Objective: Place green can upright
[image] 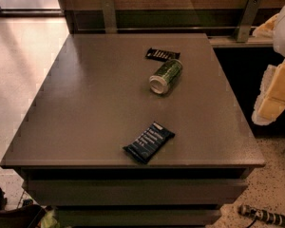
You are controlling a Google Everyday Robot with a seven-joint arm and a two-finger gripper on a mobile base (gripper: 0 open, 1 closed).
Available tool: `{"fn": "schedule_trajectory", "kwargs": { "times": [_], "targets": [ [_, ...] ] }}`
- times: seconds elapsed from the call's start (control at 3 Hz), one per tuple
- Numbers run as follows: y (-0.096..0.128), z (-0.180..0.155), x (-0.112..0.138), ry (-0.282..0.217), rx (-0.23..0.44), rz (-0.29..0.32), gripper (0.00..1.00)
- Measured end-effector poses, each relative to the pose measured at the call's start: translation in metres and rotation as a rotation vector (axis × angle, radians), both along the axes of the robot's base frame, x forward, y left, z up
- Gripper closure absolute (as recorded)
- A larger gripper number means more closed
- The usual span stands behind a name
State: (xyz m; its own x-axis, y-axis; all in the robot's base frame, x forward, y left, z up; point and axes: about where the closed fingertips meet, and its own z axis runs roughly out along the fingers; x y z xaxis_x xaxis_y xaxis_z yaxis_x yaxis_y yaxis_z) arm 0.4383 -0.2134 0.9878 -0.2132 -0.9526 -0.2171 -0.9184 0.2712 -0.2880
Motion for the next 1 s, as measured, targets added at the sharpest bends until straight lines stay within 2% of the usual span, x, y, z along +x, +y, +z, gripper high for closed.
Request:
{"fn": "schedule_trajectory", "kwargs": {
  "times": [0.33,0.67,1.0],
  "targets": [
    [0.0,0.001,0.0,-0.003,0.001,-0.002,0.0],
    [0.002,0.005,0.005,-0.013,0.035,-0.058,0.0],
    [0.009,0.012,0.019,-0.018,0.121,-0.184,0.0]
  ]
}}
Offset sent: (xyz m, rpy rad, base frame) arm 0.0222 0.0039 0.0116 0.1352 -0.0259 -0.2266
